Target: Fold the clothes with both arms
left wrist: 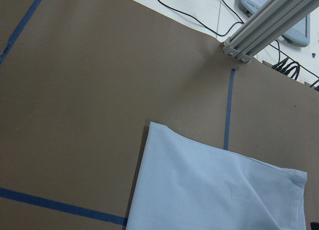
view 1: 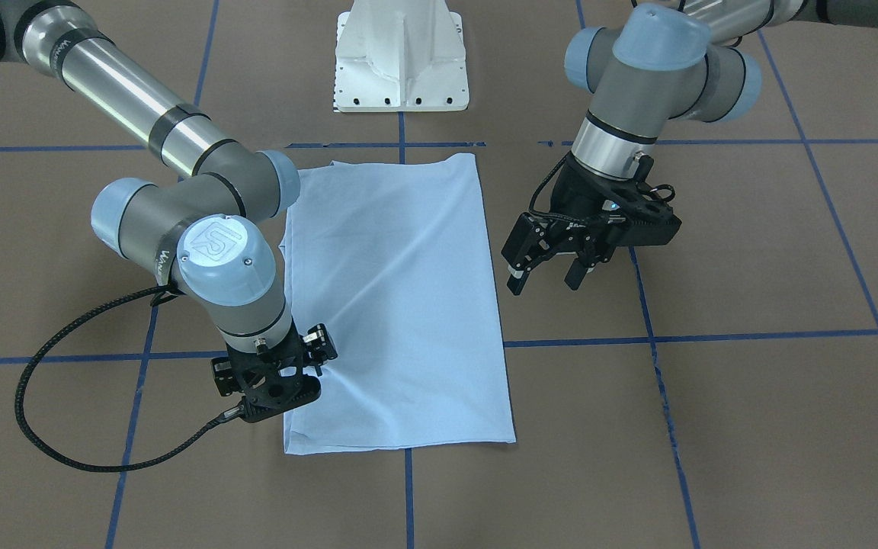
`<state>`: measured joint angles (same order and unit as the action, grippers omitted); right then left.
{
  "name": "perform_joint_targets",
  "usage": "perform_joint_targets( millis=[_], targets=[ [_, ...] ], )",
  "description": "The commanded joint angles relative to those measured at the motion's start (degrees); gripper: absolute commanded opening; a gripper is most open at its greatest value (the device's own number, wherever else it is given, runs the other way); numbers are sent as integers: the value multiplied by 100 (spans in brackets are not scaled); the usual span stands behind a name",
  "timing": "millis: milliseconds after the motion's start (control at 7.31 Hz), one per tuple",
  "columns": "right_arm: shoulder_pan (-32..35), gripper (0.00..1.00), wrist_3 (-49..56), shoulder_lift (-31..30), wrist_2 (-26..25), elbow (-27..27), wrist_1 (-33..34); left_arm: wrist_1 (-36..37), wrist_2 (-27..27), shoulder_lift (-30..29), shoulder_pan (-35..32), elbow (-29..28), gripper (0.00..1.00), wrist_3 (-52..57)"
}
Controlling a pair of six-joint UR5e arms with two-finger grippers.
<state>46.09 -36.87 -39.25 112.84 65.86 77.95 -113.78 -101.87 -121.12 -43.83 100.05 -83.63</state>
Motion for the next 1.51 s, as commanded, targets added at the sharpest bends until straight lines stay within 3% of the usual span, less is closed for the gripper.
perform_joint_targets(
  millis=[0,137,274,547,821,1095,1368],
  targets=[
    [23,100,-370,-125,716,416,71,66,-330,45,101,259,100,-135],
    [14,100,-956,-466,974,889,62,32,-960,141,189,226,100,-859],
    [-64,100,-1380,-904,1012,1581,88,23,-1027,168,547,286,100,-1623],
    [-336,100,-2215,-1775,1222,2840,115,14,-417,352,1461,383,100,-3057],
    [-390,100,-2509,-1980,1223,3169,106,92,183,773,2262,707,99,-3799],
    [-425,100,-2535,-1990,1214,3153,115,740,412,854,2632,823,98,-3925],
    [-443,100,-2605,-1990,1197,3144,115,936,422,845,2826,814,97,-3933]
  ],
)
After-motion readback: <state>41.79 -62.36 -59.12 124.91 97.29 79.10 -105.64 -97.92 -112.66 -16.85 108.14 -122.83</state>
